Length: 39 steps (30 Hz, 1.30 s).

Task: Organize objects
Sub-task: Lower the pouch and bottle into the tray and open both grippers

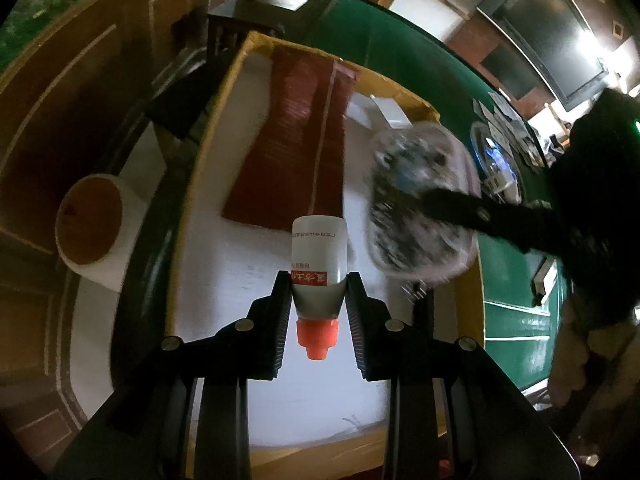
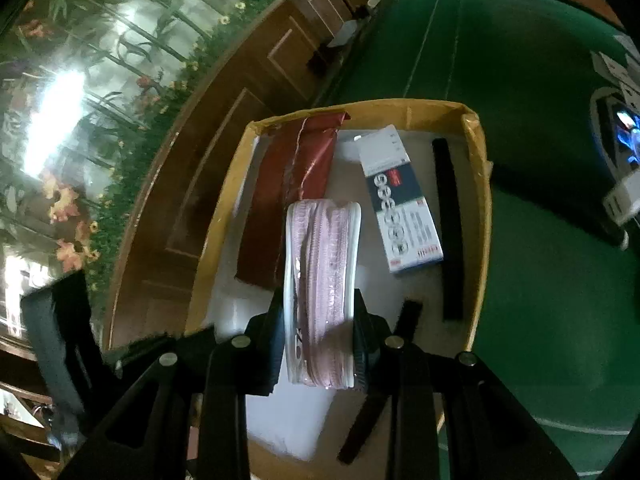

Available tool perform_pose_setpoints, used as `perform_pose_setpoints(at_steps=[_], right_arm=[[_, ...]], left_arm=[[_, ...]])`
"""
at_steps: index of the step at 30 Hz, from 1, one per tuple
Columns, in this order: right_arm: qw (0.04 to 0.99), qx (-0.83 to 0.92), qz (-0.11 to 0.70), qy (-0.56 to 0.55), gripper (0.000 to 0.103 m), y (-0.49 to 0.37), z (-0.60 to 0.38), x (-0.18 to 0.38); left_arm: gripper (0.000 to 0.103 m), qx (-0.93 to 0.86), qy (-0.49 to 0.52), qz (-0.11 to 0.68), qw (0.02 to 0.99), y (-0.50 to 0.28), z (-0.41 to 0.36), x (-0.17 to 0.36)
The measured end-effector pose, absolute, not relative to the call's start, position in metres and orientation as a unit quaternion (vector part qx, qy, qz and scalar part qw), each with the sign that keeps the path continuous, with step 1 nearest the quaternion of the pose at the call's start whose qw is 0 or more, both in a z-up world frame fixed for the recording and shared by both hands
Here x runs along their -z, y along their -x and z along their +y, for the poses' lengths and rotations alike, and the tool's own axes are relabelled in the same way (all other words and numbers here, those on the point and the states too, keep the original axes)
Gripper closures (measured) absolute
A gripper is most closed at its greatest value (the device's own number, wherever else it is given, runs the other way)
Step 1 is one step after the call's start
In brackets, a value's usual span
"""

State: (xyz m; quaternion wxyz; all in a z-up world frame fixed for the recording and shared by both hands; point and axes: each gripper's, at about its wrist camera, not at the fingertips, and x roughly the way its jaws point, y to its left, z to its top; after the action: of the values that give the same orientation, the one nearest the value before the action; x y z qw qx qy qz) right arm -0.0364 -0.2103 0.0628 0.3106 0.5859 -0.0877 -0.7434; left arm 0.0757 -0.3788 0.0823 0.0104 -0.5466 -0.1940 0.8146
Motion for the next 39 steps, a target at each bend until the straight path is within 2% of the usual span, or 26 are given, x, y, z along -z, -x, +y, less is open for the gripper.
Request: perform_pose_setpoints(at_steps=[12,28,37,39], right_arm=[[0.274,0.766,-0.037,-0.58,0.075,0.079,-0.223,-0.061],[0.278,0.767,-0.037,-0.577,0.073,0.081,-0.218,-0.061],[0.284,0.768,-0.035,-0.573,0.07,0.077,-0.221,-0.062],[0.285,0.768,-0.04,-0.573,0.069,0.077,-0.221,-0.063]], left_arm=[[0.076,-0.809,0.559,-0.178,0.046,-0.063,-0.354,-0.075],[0.076,-0.797,0.58,-0.153,0.069,-0.036,-0.327,-0.059],[0.076,-0.798,0.575,-0.172,0.065,-0.036,-0.331,-0.059],[0.072,-0.797,0.573,-0.179,0.064,-0.038,-0.333,-0.059]])
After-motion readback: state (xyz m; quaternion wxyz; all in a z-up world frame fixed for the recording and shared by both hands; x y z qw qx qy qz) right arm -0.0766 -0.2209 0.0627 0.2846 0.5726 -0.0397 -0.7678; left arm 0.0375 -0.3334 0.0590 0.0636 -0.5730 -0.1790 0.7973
